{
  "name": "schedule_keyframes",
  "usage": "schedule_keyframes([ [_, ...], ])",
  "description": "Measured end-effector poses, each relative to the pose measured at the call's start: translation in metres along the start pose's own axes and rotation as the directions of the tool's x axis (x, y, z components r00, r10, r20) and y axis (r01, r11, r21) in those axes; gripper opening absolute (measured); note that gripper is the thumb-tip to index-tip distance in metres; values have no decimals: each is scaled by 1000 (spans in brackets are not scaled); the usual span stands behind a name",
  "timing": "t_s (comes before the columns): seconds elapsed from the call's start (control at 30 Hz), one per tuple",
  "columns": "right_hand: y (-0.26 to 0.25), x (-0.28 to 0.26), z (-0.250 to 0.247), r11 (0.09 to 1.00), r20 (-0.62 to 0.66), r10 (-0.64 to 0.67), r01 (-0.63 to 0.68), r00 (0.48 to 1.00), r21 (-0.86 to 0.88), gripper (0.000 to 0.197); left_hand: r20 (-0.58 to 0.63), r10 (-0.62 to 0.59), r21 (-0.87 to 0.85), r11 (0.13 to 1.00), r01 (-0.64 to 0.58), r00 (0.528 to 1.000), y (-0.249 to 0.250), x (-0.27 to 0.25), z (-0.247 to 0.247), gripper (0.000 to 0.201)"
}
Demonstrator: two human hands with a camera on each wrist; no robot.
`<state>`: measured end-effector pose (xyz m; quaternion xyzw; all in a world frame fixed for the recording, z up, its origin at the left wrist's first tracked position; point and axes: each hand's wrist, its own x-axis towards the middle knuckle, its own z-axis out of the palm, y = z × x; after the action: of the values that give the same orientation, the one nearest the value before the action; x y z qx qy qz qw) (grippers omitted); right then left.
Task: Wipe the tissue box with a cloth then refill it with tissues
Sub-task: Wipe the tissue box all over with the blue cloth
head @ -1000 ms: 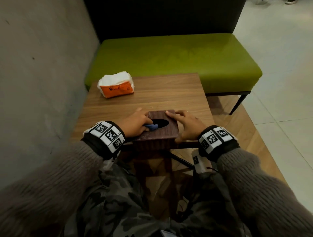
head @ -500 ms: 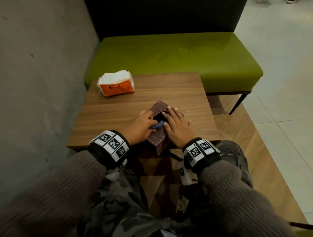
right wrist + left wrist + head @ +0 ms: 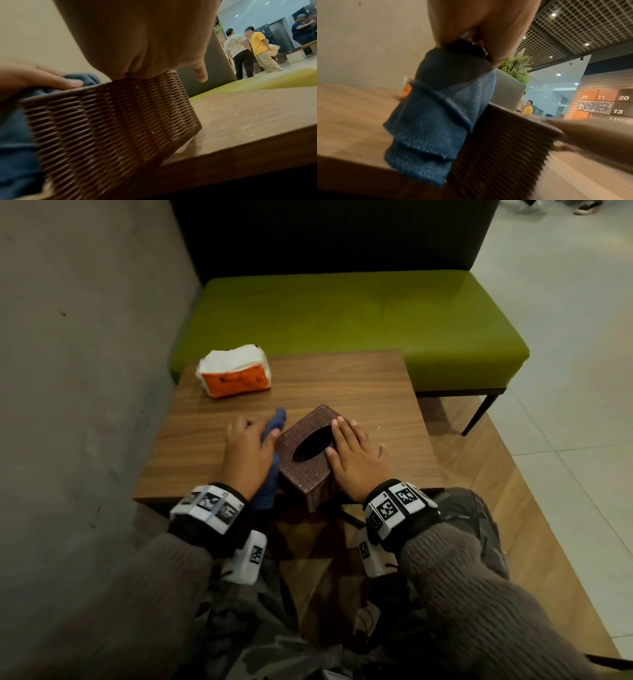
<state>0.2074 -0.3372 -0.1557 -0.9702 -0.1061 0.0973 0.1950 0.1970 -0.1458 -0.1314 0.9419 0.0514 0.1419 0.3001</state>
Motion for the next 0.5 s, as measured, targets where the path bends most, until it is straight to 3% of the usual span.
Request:
schedule_keyframes([
  [0.07, -8, -1, 6, 997, -79, 52, -56, 996, -60, 56, 36, -14, 50, 999, 13, 999, 9, -20, 16, 23],
  [0.13, -15, -2, 9, 990, -130, 101, -113, 986, -84, 57, 4, 84, 65, 994, -85, 996, 18, -46, 26, 30],
  [0.23, -21, -3, 8, 984, -106, 123, -135, 987, -118, 58, -3, 229, 35, 973, -228, 974, 20, -82, 28, 36],
  [0.33, -25, -7, -4, 969, -109, 94, -116, 990, -217, 64, -16, 215, -5, 977, -215, 976, 4, -79, 24, 37],
  [0.4, -27, -6, -23, 949, -72, 102, -118, 992, -291, 78, -15, 145, -91, 985, -145, 989, -9, -64, 21, 38],
  [0.5, -26, 8, -53, 950, 96, 62, -29, 993, -312, 120, 66, 173, -179, 971, -159, 983, -23, -48, 11, 44],
])
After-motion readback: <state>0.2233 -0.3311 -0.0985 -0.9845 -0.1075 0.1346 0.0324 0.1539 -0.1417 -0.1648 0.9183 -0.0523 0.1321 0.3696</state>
